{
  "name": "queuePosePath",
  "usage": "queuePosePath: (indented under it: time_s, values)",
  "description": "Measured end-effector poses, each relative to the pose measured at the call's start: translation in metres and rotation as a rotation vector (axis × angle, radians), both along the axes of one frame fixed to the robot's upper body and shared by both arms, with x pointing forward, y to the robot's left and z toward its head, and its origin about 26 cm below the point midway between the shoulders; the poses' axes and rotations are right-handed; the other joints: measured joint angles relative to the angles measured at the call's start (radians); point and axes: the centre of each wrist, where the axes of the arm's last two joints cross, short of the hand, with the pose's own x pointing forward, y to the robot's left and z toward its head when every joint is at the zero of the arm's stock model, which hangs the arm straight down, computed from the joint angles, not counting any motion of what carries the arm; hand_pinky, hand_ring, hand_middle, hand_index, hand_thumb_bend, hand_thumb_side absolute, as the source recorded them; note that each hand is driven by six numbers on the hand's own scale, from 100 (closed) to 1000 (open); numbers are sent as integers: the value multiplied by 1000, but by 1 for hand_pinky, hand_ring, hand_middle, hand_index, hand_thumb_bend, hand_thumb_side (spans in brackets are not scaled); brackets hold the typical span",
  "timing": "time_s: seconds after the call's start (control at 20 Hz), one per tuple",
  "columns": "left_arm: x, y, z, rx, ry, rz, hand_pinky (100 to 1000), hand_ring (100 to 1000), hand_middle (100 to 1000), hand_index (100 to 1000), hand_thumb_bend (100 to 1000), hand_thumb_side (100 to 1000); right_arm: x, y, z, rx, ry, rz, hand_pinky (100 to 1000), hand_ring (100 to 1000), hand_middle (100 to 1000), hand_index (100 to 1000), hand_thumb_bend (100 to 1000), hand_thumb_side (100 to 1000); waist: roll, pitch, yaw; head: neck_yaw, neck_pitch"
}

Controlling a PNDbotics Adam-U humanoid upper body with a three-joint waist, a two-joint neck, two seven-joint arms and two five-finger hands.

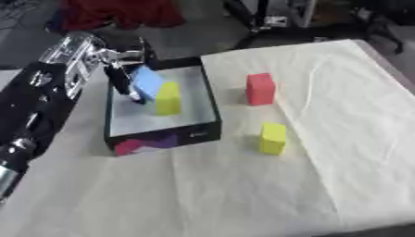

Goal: Pick up objects on the table and place them in the box.

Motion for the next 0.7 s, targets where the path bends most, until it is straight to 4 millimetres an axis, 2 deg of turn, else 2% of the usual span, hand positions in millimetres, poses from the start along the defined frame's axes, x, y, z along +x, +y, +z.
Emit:
queuePosePath:
  time_s: [0.15,0.35,0.55,0.7]
  values:
    - [-4,1,4,-24,-25,-14,835,747,755,889,933,553,0,0,0,0,0,0,773,683,635,839,100,502,0,0,1,-1,0]
    - [-18,18,27,-161,-135,-1,800,710,730,873,913,585,0,0,0,0,0,-1,774,684,635,839,100,502,0,0,10,-4,0]
    - [-43,44,52,-358,-284,31,748,664,697,852,892,610,1,0,1,0,-5,-2,775,684,635,839,100,500,0,0,23,-7,0]
    - [-68,66,60,-557,-386,74,696,627,666,833,880,619,1,-2,3,-6,-10,-10,775,685,635,840,100,493,0,0,33,-7,0]
